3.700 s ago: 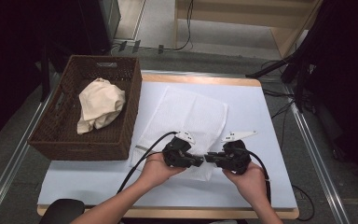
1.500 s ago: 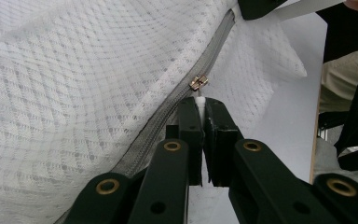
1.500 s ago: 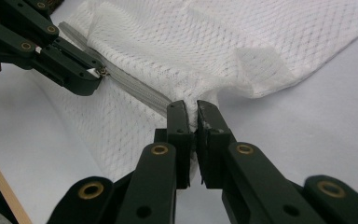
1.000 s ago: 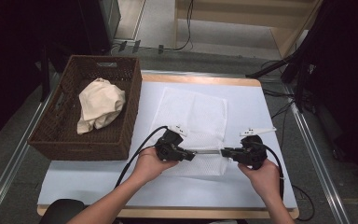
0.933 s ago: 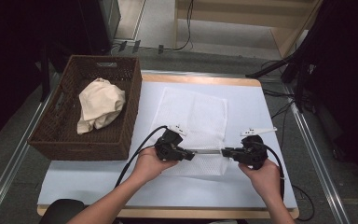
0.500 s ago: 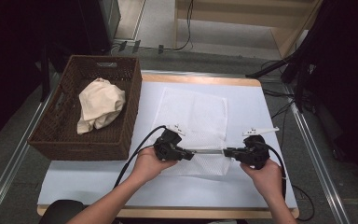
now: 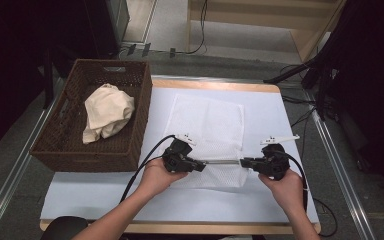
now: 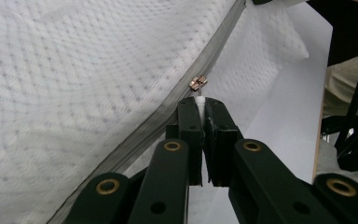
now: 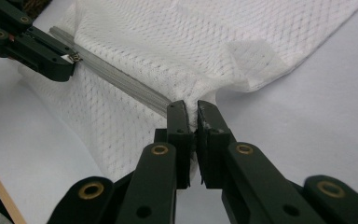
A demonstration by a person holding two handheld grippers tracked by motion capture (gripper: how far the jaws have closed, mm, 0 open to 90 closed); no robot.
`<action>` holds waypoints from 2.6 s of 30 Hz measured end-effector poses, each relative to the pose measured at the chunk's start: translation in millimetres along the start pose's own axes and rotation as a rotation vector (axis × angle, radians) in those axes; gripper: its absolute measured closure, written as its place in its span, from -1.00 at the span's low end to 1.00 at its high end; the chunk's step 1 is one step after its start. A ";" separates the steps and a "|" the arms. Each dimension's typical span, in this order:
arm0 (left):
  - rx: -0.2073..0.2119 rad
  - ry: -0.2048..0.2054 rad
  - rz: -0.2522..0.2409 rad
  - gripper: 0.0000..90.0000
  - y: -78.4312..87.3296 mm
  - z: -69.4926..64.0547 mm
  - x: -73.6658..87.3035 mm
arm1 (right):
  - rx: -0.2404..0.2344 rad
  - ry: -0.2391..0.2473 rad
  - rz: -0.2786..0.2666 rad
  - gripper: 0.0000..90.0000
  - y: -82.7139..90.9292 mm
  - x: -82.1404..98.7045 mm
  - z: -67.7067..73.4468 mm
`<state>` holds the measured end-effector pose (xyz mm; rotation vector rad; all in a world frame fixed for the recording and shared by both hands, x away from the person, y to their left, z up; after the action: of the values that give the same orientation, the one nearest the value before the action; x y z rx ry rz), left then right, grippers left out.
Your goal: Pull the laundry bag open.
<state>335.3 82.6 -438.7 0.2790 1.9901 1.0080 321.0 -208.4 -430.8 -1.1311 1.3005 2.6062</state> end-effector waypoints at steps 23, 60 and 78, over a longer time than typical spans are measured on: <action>-0.011 0.023 -0.011 0.94 6.8 2.3 7.4 | -0.021 0.010 0.002 0.90 1.0 -4.8 -1.7; -0.036 0.059 -0.012 0.94 16.6 8.8 14.8 | 0.006 0.016 0.006 0.90 4.8 -6.3 -5.5; -0.045 0.071 -0.028 0.94 24.8 11.9 19.9 | -0.005 -0.004 -0.006 0.90 10.4 -7.2 -16.1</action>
<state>328.4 115.6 -435.8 0.1928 2.0260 1.0567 332.6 -224.4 -425.6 -1.1286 1.2894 2.6072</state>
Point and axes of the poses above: each handheld gripper's, and its own axes: y roughly backward along the jaws, x roughly out of its underside, z roughly to its left, the point moved 1 cm from there along -y, roughly forward along the jaws, and after that the axes turned 5 degrees about -x, right-handed, at the moved point
